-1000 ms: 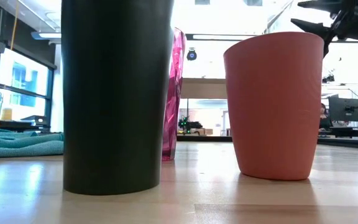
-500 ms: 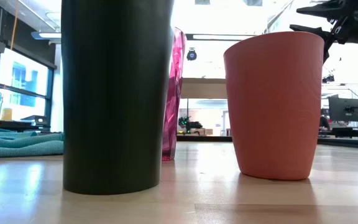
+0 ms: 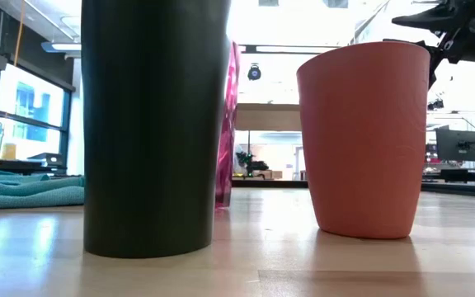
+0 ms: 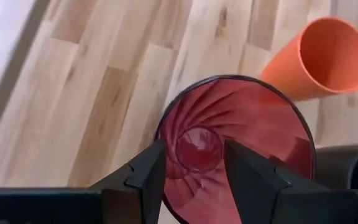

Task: Stack small to large cups/mugs on shelf
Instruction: Put the red cup on the shelf

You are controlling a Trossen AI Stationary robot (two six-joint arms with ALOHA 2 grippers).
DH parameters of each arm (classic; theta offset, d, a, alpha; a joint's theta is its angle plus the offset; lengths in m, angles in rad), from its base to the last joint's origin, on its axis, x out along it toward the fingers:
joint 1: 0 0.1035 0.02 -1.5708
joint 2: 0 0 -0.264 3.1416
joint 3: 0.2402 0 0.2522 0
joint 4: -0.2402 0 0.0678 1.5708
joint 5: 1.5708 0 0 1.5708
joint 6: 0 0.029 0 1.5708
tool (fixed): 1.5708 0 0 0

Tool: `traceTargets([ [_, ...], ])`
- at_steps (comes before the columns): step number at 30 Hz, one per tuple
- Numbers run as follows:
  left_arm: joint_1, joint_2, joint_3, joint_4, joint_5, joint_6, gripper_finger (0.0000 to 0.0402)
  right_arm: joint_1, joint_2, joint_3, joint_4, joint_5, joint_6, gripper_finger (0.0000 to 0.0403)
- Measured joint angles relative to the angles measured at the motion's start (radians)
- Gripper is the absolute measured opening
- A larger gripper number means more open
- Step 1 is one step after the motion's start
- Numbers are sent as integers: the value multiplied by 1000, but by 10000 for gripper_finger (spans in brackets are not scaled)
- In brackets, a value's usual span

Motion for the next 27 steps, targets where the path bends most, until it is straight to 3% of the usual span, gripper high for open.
traceTargets([
  [27, 0, 0, 0, 35, 31, 9, 149, 0, 0, 0, -3, -11, 0, 142],
])
